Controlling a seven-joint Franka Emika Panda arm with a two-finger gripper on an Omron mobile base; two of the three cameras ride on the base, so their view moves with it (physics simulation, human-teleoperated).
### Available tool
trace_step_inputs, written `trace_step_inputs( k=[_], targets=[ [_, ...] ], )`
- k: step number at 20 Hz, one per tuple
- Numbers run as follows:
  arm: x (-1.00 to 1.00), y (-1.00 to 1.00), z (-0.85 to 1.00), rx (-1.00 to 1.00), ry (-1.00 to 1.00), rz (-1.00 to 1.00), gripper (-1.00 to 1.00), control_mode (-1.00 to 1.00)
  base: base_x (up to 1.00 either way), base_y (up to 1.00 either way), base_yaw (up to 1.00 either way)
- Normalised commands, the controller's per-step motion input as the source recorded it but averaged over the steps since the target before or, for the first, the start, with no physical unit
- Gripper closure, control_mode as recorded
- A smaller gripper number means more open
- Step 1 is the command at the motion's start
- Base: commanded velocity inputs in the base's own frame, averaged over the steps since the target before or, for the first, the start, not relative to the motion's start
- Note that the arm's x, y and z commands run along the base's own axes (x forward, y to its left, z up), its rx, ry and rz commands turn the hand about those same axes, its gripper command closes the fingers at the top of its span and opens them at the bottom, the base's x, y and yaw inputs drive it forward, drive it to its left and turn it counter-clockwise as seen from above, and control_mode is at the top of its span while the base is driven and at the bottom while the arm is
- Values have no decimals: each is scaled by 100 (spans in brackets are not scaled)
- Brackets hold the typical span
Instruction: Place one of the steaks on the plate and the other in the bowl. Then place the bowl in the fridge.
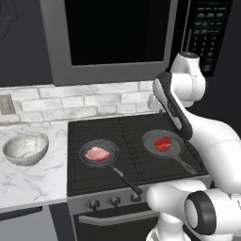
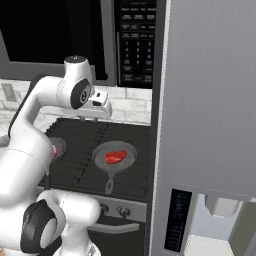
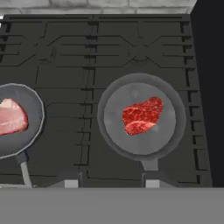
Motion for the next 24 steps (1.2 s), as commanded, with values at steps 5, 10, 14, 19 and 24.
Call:
trace_step_inputs(
  k=[5,10,14,19,24],
  targets=[
    [0,0,-16,0,0,-2,-100,-100,0,0,0],
    [0,0,-38,0,0,-17,-100,-100,0,0,0],
    [1,-4,-51,0,7,-26,-100,-100,0,0,0],
    [9,-28,-62,0,10,-31,-100,-100,0,0,0],
    [20,-44,-62,0,12,-21,-100,-100,0,0,0]
  ],
)
